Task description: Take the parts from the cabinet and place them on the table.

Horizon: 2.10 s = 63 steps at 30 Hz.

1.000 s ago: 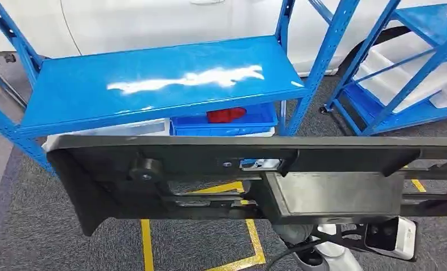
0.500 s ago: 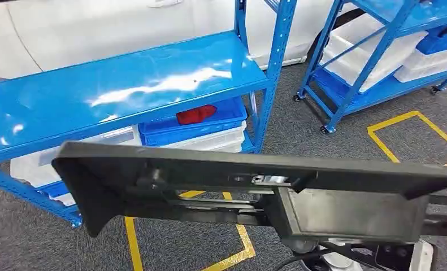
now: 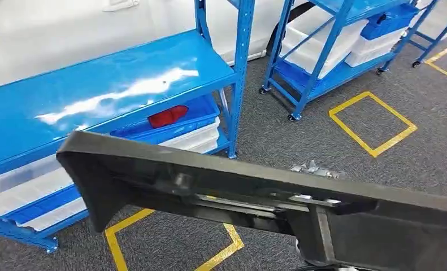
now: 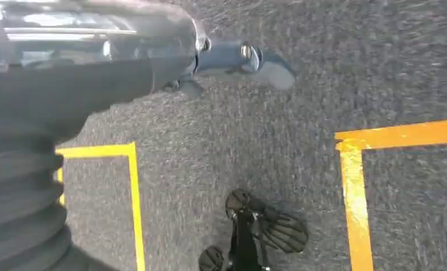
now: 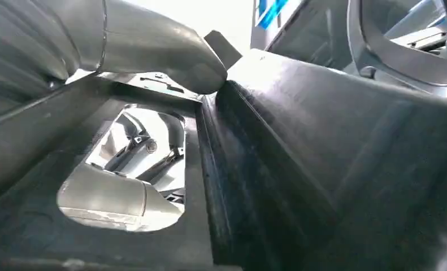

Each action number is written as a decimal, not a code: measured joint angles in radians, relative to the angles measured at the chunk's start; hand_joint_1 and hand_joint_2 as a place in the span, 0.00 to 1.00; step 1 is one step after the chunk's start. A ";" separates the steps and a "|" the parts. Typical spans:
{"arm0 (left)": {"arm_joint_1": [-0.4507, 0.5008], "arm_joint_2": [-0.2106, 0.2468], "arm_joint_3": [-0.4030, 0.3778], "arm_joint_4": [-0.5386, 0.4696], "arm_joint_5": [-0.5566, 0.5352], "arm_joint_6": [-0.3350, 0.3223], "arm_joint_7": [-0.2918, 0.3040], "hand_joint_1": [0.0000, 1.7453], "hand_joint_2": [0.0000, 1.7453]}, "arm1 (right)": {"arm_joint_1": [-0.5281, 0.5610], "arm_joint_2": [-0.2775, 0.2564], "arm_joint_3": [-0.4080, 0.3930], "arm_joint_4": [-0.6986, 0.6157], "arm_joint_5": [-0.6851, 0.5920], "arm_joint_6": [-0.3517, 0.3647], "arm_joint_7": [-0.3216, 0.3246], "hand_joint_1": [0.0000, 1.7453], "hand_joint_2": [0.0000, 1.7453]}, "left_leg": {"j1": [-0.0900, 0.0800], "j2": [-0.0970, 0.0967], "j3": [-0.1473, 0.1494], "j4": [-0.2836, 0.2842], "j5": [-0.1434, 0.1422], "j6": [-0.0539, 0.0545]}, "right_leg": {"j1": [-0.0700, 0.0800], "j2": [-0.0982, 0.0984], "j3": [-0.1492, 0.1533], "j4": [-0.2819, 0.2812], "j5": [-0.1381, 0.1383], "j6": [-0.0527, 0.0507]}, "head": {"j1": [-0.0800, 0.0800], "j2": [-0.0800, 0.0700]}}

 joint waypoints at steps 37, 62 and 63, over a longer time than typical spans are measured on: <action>-0.014 -0.087 -0.008 0.002 -0.024 0.043 0.060 0.00 1.00 | -0.157 -0.015 0.123 0.157 -0.041 -0.044 0.033 1.00 1.00 | -0.009 0.047 0.020 -0.006 -0.018 -0.029 | 0.023 -0.055 0.094 -0.241 0.096 -0.038 | 0.000 0.000; -0.015 -0.100 -0.001 0.002 -0.026 0.033 0.033 0.00 1.00 | -0.208 -0.008 0.170 0.225 -0.073 -0.048 0.025 1.00 1.00 | -0.001 0.000 -0.003 -0.001 0.002 -0.002 | 0.000 -0.002 -0.010 -0.037 0.041 -0.004 | 0.000 0.000; -0.015 -0.101 -0.001 0.002 -0.027 0.034 0.033 0.00 1.00 | -0.208 -0.008 0.169 0.223 -0.074 -0.048 0.026 1.00 1.00 | -0.001 0.010 0.002 0.000 -0.001 -0.004 | 0.001 -0.018 0.037 -0.127 0.083 -0.007 | 0.000 0.000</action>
